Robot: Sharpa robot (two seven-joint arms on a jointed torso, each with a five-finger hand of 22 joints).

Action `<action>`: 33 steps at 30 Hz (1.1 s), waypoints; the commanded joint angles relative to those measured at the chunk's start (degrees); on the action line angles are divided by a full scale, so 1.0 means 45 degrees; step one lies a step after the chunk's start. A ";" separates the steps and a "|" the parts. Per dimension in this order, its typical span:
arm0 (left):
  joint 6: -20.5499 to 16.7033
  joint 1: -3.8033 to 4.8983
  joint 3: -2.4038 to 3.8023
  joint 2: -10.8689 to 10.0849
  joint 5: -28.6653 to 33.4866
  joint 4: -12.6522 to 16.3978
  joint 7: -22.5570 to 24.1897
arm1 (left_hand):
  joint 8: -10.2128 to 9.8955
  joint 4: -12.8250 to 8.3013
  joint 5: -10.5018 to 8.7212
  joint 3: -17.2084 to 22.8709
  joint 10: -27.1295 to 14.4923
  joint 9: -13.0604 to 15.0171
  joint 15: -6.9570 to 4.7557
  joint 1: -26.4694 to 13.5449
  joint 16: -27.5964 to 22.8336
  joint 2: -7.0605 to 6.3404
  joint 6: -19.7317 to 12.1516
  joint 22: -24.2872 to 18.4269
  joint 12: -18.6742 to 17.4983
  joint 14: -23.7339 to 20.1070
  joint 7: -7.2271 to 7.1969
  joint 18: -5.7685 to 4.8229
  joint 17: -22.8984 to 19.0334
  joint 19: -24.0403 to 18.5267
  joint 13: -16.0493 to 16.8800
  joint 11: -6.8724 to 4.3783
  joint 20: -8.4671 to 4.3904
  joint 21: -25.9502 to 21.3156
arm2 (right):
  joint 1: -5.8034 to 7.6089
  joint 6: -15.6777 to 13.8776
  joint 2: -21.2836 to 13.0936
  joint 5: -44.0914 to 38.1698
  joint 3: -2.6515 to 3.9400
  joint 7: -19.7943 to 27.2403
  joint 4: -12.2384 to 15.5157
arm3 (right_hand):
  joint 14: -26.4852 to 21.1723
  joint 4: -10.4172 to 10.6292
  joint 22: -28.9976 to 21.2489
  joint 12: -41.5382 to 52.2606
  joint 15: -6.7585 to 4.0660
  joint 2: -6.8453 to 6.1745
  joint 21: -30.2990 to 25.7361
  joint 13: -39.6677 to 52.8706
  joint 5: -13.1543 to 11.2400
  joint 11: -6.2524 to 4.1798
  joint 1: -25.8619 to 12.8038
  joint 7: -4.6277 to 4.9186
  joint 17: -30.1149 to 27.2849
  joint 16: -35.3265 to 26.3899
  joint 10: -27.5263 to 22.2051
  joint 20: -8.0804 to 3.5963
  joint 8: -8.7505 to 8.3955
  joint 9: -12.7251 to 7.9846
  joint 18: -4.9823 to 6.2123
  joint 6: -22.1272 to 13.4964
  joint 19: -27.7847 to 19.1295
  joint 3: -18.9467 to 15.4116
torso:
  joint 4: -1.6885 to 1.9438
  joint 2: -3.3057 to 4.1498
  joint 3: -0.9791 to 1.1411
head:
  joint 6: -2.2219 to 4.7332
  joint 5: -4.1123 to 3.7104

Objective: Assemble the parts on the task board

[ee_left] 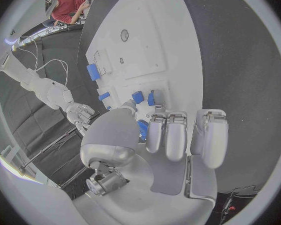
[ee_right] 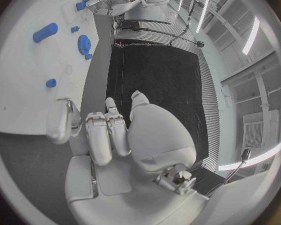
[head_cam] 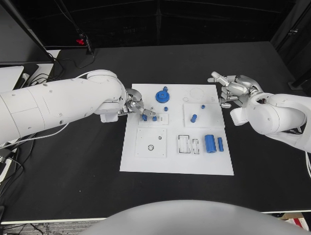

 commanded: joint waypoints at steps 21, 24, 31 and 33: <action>-0.0061 -0.0071 -0.0052 -0.0231 -0.0049 0.0200 -0.0036 | 0.0470 -0.0017 0.0082 -0.0196 0.1327 0.0395 -0.0028 0.0163 0.0011 0.0160 -0.0125 0.3240 0.0044 0.1332 -0.0095 0.0005 0.3354 0.1057 0.3348 -0.0117 0.0006 -0.0118 | -0.0062 0.0012 -0.0023 -0.0017 0.0006 0.0011 0.0046 | 0.1300 0.0013 0.1979 0.0031 0.0078 0.0057 -0.0065 0.3344 0.0074 0.0089 0.0074 0.0034 0.3350 0.0031 0.1348 -0.0017 0.0045 -0.0006 0.0210 -0.0083 -0.0056 -0.0086 | 0.0008 0.0000 0.0005 | 0.0027 0.0008; -0.0089 -0.0071 -0.0052 -0.0264 -0.0049 0.0212 -0.0013 | 0.0470 -0.0017 0.0087 -0.0198 0.1327 0.0396 -0.0028 0.0167 0.0011 0.0162 -0.0130 0.3239 0.0044 0.1332 -0.0095 0.0005 0.3354 0.1054 0.3348 -0.0117 0.0006 -0.0120 | -0.0063 0.0010 -0.0024 -0.0022 0.0006 0.0009 0.0050 | 0.1300 0.0013 0.1979 0.0031 0.0078 0.0057 -0.0065 0.3344 0.0074 0.0089 0.0074 0.0034 0.3350 0.0031 0.1348 -0.0017 0.0045 -0.0006 0.0210 -0.0083 -0.0056 -0.0086 | 0.0003 0.0002 0.0007 | 0.0028 0.0021; -0.0102 -0.0071 -0.0052 -0.0302 -0.0049 0.0218 0.0048 | 0.0458 -0.0016 0.0992 -0.0266 0.1327 0.0398 -0.0045 0.0587 0.0011 0.0212 -0.0366 0.3235 0.0044 0.1332 -0.0095 0.0008 0.3354 0.1045 0.3348 -0.0119 -0.0019 -0.0129 | -0.0064 0.0001 -0.0028 -0.0053 0.0006 0.0005 0.0050 | 0.1300 0.0011 0.1980 0.0031 0.0081 0.0071 -0.0067 0.3344 0.0074 0.0092 0.0087 0.0038 0.3350 0.0031 0.1348 -0.0016 0.0066 -0.0006 0.0210 -0.0093 -0.0055 -0.0089 | -0.0004 0.0002 0.0001 | 0.0011 0.0019; -0.0100 -0.0071 -0.0052 -0.0301 -0.0049 0.0208 0.0068 | 0.0456 -0.0015 0.1206 -0.0272 0.1327 0.0388 -0.0047 0.0680 0.0011 0.0216 -0.0387 0.3235 0.0044 0.1332 -0.0096 0.0008 0.3354 0.1045 0.3348 -0.0122 -0.0022 -0.0130 | -0.0064 -0.0004 -0.0030 -0.0055 0.0006 0.0007 0.0050 | 0.1300 0.0011 0.1980 0.0031 0.0081 0.0071 -0.0067 0.3344 0.0074 0.0092 0.0087 0.0038 0.3350 0.0031 0.1348 -0.0016 0.0066 -0.0006 0.0210 -0.0093 -0.0055 -0.0089 | -0.0002 -0.0002 0.0003 | 0.0008 0.0013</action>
